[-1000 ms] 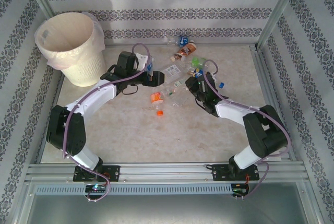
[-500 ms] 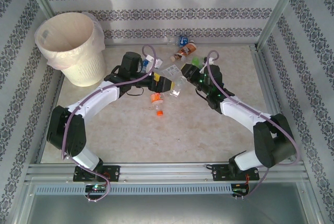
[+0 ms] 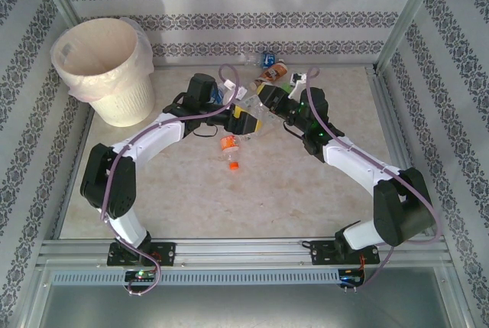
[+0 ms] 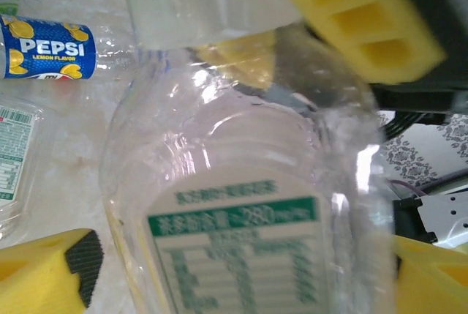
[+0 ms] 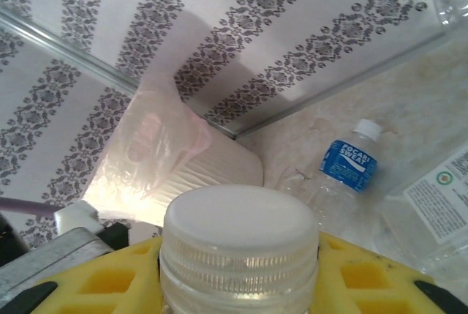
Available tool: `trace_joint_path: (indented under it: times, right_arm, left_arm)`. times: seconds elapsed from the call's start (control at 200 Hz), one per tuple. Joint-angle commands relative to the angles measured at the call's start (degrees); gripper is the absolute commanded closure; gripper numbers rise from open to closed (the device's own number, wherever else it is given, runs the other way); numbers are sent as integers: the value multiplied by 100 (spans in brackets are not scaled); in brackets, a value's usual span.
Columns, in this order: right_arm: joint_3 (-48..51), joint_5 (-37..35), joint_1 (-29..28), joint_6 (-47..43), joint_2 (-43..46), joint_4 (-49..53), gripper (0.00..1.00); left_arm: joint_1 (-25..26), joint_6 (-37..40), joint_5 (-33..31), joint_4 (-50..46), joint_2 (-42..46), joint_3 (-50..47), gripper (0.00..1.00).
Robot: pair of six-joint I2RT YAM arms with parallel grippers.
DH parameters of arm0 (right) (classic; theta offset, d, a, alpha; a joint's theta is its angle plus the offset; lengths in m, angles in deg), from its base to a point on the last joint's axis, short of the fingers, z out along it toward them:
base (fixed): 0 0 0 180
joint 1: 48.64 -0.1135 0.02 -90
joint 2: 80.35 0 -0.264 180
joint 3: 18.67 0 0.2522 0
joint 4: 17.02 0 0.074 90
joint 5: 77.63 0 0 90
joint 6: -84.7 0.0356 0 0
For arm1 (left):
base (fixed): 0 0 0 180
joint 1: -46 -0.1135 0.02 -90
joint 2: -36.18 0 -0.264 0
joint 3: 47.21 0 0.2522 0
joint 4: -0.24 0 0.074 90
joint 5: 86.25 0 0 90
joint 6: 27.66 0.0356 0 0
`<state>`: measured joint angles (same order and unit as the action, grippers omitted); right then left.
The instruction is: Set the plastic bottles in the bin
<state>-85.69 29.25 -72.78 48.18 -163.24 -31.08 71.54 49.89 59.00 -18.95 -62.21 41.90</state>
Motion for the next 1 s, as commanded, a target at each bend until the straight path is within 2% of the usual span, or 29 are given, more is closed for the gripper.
trace_joint_path:
  times: [0.0,0.085,0.25,0.345,0.42,0.45,0.465,0.685,0.999]
  right_arm:
    - [-217,247,-56,-134,26,-356,71]
    - [-237,306,-58,-186,13,-330,67]
    - [-214,498,76,-71,44,-257,52]
    - [-208,842,243,-5,105,-161,35]
    - [-171,952,400,-38,224,80,18]
    - [-105,973,488,-73,304,189,4]
    - [-95,974,511,-80,323,219,2]
    - [306,764,973,-235,753,682,2]
    - [581,-117,1087,-301,977,997,2]
  left_arm:
    - [74,-54,256,541,20,42,22]
    - [66,-137,270,622,35,24,37]
    - [61,-179,-101,578,91,15,40]
    - [32,-179,-473,543,135,-12,41]
    - [13,-179,-786,513,186,-51,40]
    - [6,-179,-927,492,205,-63,41]
    - [4,-171,-985,481,214,-64,40]
    - [-92,-205,-1922,238,315,-65,41]
    - [-341,135,-2945,-94,664,123,40]
